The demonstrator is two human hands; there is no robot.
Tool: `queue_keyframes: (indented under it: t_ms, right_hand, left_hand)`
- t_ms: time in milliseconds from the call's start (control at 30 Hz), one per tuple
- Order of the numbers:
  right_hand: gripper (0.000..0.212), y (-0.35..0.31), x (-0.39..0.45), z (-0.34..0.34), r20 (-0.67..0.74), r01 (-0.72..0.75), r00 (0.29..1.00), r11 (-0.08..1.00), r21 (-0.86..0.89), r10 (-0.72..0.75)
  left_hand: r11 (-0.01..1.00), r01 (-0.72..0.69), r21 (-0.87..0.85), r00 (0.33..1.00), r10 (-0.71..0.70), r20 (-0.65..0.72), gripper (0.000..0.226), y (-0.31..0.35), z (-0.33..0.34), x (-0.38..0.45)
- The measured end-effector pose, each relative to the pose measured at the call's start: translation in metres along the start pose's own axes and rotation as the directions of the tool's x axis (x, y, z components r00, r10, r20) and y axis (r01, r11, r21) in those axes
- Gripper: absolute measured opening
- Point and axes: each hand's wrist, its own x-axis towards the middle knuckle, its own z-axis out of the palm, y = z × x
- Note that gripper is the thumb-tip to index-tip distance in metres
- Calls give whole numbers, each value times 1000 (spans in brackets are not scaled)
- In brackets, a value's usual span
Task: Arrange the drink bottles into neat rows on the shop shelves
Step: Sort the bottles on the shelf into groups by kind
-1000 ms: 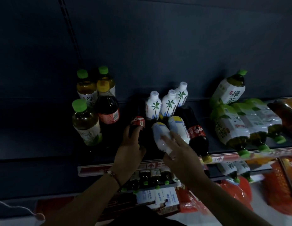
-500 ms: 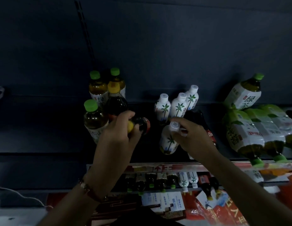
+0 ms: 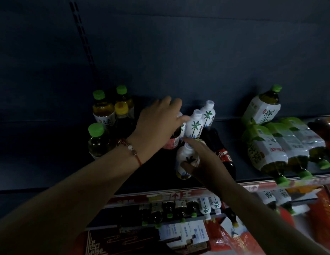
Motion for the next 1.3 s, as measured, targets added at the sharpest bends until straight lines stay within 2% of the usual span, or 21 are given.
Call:
queue_keyframes:
  t_ms: [133, 233, 367, 467, 567, 633, 667, 733, 800, 867, 933, 1000, 1033, 1133, 1233, 1300]
  right_hand:
    - [75, 1, -4, 4, -10, -2, 1000, 999, 33, 2]
    - [76, -1, -6, 6, -26, 10, 1000, 998, 56, -8]
    - [81, -2, -6, 2, -11, 20, 1000, 998, 65, -20]
    - [71, -2, -11, -6, 21, -9, 1000, 993, 115, 7]
    - [65, 15, -21, -18, -38, 33, 999, 988, 154, -27]
    - [66, 41, -31, -27, -83, 47, 995, 999, 10, -46]
    - [71, 57, -37, -30, -81, -1, 997, 997, -79, -6]
    - [87, 86, -51, -34, -12, -103, 995, 974, -203, 103]
    - [96, 111, -66, -36, 113, -49, 990, 951, -306, 88]
    - [98, 129, -73, -44, 223, 59, 974, 920, -388, 31]
    - [98, 139, -73, -54, 265, 89, 964, 913, -397, 21]
    - [95, 150, -72, -62, 277, 116, 961, 906, -407, 2]
    - [92, 157, -71, -64, 274, 139, 961, 901, -411, -23]
    - [90, 172, -71, -71, 251, 189, 963, 914, -359, -101]
    - [82, 166, -68, -90, 183, 197, 971, 945, -261, -152]
    - [73, 149, -59, -109, 104, 212, 975, 959, -186, -195]
  left_hand:
    - [996, -61, -70, 997, 64, 34, 68, -4, 3, -15]
    - [994, -23, -106, 1000, 25, 16, 68, -11, 4, -16]
    - [997, -59, -49, 997, 56, -55, 66, -7, 9, -19]
    - [994, -51, -99, 995, 42, -88, 64, 0, 12, -21]
    - [994, -21, -110, 994, 9, -107, 59, 17, 8, -25]
    - [991, -71, -111, 987, 54, -151, 54, 40, 4, -32]
    - [984, -95, -153, 986, 72, -151, 52, 54, 3, -38]
    - [956, -123, -268, 989, 96, -115, 49, 85, 6, -54]
    - [941, -129, -314, 992, 120, -49, 48, 111, 25, -70]
    - [953, -76, -292, 995, 93, 45, 54, 132, 56, -80]
    - [969, 69, -236, 977, -18, 212, 66, 147, 85, -86]
    - [963, 224, -148, 916, -156, 371, 74, 157, 110, -94]
    - [958, 266, -106, 890, -202, 408, 75, 160, 122, -99]
    - [944, 325, -57, 891, -285, 353, 76, 166, 142, -113]
    - [919, 375, -121, 898, -327, 294, 90, 168, 148, -116]
    - [902, 404, -151, 896, -357, 263, 82, 169, 145, -114]
